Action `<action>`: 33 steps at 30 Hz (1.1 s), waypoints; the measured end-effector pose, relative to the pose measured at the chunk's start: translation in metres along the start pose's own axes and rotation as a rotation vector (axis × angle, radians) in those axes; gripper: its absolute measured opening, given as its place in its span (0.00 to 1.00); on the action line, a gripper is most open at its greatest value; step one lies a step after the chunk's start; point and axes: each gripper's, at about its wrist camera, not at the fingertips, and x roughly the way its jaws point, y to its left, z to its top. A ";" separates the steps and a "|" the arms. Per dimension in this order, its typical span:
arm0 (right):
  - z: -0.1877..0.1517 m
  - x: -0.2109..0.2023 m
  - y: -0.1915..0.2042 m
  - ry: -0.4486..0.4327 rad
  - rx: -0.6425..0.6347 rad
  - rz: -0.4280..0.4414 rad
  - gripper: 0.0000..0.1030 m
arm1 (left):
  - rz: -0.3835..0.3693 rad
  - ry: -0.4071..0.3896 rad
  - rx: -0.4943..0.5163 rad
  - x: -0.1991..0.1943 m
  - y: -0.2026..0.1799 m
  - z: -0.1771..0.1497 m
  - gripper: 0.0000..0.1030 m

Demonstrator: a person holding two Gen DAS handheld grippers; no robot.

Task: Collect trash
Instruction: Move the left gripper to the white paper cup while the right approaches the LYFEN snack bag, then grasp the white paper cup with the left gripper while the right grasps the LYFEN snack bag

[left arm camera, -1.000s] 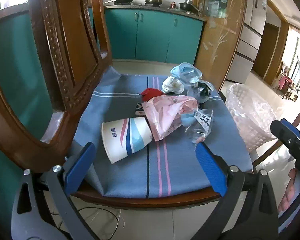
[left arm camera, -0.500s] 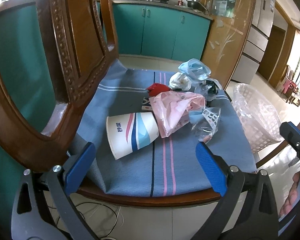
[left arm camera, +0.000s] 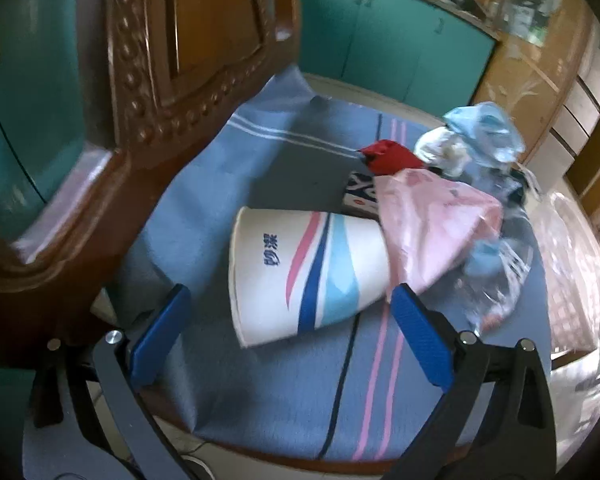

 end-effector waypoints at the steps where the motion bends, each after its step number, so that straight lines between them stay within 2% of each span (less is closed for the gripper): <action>1: 0.000 0.000 -0.001 0.000 0.003 -0.001 0.94 | -0.005 0.009 -0.009 0.005 0.000 0.003 0.97; 14: -0.003 0.009 -0.002 0.033 -0.007 0.007 0.94 | -0.025 -0.004 -0.054 0.023 -0.006 0.021 0.97; 22: -0.003 0.065 0.022 0.171 -0.147 0.021 0.94 | -0.026 0.034 -0.068 0.039 -0.005 0.025 0.97; 25: -0.005 0.081 0.029 0.196 -0.174 0.022 0.94 | -0.029 0.041 -0.062 0.045 -0.003 0.027 0.97; 27: -0.006 0.091 0.035 0.207 -0.210 0.020 0.94 | -0.038 0.047 -0.061 0.046 -0.002 0.027 0.93; 28: -0.007 0.097 0.038 0.215 -0.227 0.017 0.94 | -0.041 0.046 -0.059 0.046 -0.002 0.026 0.86; 33: -0.007 0.124 0.042 0.244 -0.249 0.004 0.94 | -0.066 0.037 -0.052 0.038 -0.001 0.023 0.85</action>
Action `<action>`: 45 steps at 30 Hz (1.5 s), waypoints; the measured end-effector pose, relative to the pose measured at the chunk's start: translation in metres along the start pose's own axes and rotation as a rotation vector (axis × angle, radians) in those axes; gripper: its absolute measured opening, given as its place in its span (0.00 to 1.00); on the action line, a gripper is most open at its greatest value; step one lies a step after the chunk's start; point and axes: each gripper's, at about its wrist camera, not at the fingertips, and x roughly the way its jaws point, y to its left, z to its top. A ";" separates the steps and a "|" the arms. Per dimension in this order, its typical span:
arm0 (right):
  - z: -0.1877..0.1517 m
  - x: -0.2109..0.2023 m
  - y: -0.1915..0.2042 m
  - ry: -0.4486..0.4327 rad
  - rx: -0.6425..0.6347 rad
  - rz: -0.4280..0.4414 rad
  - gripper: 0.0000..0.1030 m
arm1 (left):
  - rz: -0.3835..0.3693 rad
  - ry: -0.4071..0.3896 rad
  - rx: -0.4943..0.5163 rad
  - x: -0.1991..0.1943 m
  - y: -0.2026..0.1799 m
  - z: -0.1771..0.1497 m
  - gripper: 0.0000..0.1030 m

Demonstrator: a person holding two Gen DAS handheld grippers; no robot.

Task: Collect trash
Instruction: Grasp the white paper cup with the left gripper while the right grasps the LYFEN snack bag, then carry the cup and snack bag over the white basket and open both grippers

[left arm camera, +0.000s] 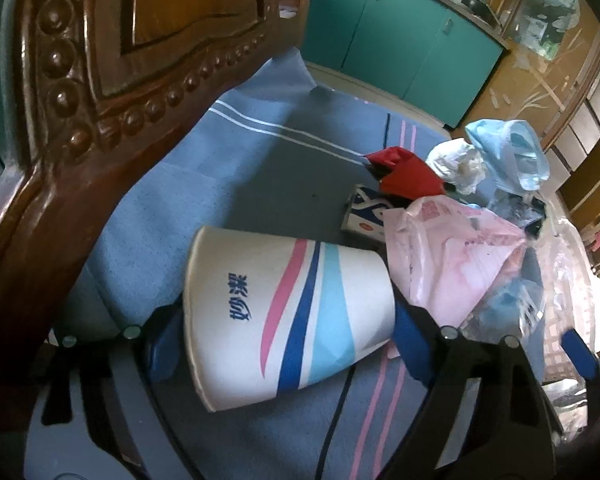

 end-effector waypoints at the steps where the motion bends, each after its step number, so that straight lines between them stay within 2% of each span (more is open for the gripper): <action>1: 0.002 0.005 0.001 0.004 -0.006 -0.004 0.94 | -0.007 -0.008 -0.001 -0.004 0.001 -0.001 0.85; 4: 0.007 0.018 0.000 0.012 -0.010 -0.021 0.94 | -0.034 -0.056 0.005 -0.027 0.002 -0.002 0.85; 6: 0.007 0.024 -0.002 0.026 -0.001 -0.009 0.88 | -0.056 -0.108 0.027 -0.053 0.000 -0.005 0.85; 7: 0.007 0.026 -0.003 0.044 0.001 0.007 0.77 | -0.057 -0.138 0.049 -0.065 -0.002 -0.006 0.85; 8: 0.006 0.029 -0.004 0.066 0.004 0.026 0.57 | -0.057 -0.166 0.066 -0.076 -0.003 -0.008 0.85; 9: 0.006 0.029 -0.005 0.077 0.005 0.036 0.50 | -0.061 -0.211 0.090 -0.093 -0.005 -0.009 0.85; 12: 0.005 0.012 -0.009 0.060 0.027 0.051 0.44 | -0.078 -0.353 0.160 -0.140 -0.014 -0.016 0.85; 15: 0.003 -0.030 -0.015 -0.018 0.078 0.074 0.43 | -0.097 -0.445 0.220 -0.169 -0.020 -0.029 0.85; 19: -0.006 -0.098 -0.019 -0.173 0.119 0.077 0.43 | -0.136 -0.431 0.289 -0.174 -0.032 -0.040 0.85; 23: -0.018 -0.125 -0.022 -0.253 0.145 0.022 0.43 | -0.150 -0.397 0.300 -0.166 -0.039 -0.042 0.85; 45: -0.023 -0.116 -0.025 -0.224 0.166 -0.003 0.43 | -0.124 -0.345 0.310 -0.149 -0.052 -0.037 0.85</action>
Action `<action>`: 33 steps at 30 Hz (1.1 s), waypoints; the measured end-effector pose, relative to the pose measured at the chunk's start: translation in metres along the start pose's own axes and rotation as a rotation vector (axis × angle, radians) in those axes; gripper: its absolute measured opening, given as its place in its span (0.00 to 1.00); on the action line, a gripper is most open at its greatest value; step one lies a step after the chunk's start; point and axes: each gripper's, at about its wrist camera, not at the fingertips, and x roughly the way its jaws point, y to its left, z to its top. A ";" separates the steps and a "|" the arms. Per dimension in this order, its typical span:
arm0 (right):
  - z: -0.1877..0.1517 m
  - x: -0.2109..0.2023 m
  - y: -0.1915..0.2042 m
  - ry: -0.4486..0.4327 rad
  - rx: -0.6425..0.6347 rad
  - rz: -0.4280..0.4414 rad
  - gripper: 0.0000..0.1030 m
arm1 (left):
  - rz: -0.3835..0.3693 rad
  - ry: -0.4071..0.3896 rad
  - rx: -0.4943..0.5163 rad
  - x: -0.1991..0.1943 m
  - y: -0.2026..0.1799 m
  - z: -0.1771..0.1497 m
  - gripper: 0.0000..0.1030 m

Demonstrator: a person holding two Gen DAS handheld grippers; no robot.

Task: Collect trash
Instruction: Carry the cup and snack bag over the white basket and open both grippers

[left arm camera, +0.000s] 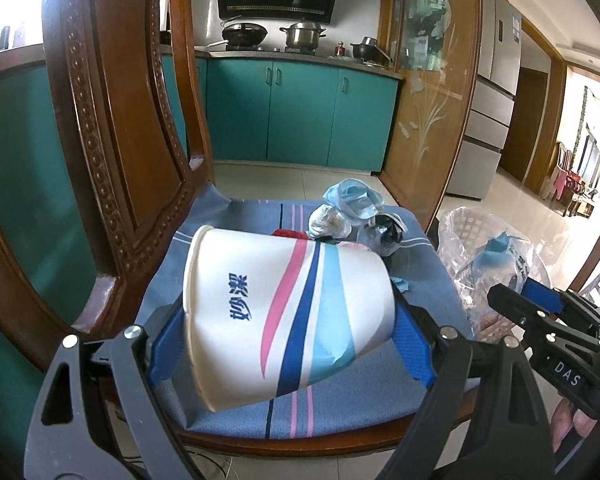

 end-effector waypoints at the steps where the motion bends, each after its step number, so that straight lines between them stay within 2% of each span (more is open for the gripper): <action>1: 0.000 0.000 0.000 -0.001 -0.001 0.000 0.43 | 0.001 0.000 0.000 0.000 0.001 0.000 0.85; 33: -0.001 0.004 -0.001 0.014 -0.005 0.000 0.43 | 0.007 0.011 0.002 0.006 0.003 -0.001 0.85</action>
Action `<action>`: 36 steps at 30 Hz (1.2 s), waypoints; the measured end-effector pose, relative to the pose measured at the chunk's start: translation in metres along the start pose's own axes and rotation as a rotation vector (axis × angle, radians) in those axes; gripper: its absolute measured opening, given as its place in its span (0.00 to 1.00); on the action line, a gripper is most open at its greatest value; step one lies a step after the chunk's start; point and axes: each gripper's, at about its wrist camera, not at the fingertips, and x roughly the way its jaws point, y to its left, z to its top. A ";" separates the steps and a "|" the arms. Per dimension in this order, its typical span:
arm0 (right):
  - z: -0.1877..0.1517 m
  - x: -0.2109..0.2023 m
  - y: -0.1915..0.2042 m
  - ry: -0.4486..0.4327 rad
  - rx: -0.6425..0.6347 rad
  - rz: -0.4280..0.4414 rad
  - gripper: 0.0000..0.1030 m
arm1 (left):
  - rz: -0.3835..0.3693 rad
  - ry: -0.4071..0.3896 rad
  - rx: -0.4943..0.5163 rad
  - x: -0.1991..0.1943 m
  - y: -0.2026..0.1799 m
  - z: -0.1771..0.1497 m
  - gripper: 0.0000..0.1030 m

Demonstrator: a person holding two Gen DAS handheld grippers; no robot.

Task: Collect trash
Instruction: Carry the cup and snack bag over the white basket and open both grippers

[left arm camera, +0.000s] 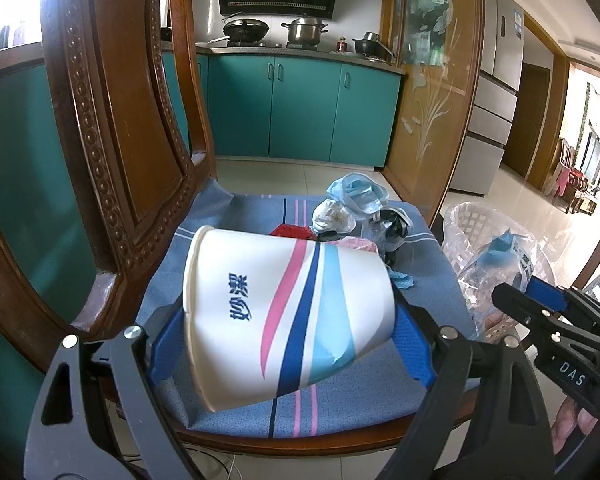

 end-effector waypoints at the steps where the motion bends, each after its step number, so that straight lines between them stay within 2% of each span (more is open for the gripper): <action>1: 0.001 -0.001 -0.001 -0.008 0.004 -0.004 0.43 | 0.000 0.001 0.000 0.001 0.000 -0.001 0.85; 5: 0.009 -0.011 -0.015 -0.068 0.028 -0.041 0.43 | -0.001 -0.001 -0.002 0.001 0.001 -0.001 0.85; 7: 0.017 -0.017 -0.032 -0.110 0.045 -0.095 0.43 | 0.000 0.003 -0.004 0.003 0.002 -0.002 0.85; 11: 0.032 -0.020 -0.084 -0.171 0.138 -0.211 0.43 | 0.004 0.002 -0.005 0.004 0.005 -0.004 0.85; 15: 0.035 -0.001 -0.139 -0.168 0.240 -0.308 0.44 | 0.004 0.003 -0.006 0.005 0.005 -0.005 0.85; 16: 0.034 0.007 -0.148 -0.154 0.255 -0.314 0.50 | 0.003 0.005 -0.005 0.005 0.005 -0.005 0.85; 17: 0.030 0.019 -0.159 -0.121 0.272 -0.313 0.66 | 0.002 0.007 0.000 0.006 0.004 -0.006 0.85; 19: 0.025 0.028 -0.172 -0.083 0.316 -0.334 0.76 | 0.003 0.008 0.009 0.005 0.000 -0.006 0.85; 20: 0.024 0.025 -0.177 -0.077 0.345 -0.327 0.76 | 0.003 0.009 0.016 0.006 -0.001 -0.008 0.85; 21: 0.024 0.017 -0.179 -0.099 0.367 -0.315 0.76 | 0.004 0.011 0.021 0.007 -0.003 -0.008 0.85; 22: 0.025 0.009 -0.180 -0.125 0.378 -0.310 0.80 | 0.003 0.014 0.026 0.007 -0.004 -0.009 0.85; 23: 0.023 -0.007 -0.178 -0.179 0.392 -0.312 0.88 | 0.000 0.016 0.029 0.008 -0.005 -0.009 0.85; 26: 0.017 -0.042 -0.170 -0.297 0.430 -0.319 0.97 | -0.019 0.012 0.054 0.007 -0.015 -0.010 0.85; 29: 0.012 -0.067 -0.173 -0.375 0.488 -0.327 0.97 | -0.068 0.016 0.067 0.007 -0.031 -0.006 0.85; 31: 0.008 -0.077 -0.172 -0.425 0.497 -0.362 0.97 | -0.117 0.022 0.077 0.011 -0.050 -0.001 0.85; 36: -0.003 -0.090 -0.186 -0.488 0.556 -0.427 0.97 | -0.271 0.041 0.147 0.031 -0.132 0.028 0.85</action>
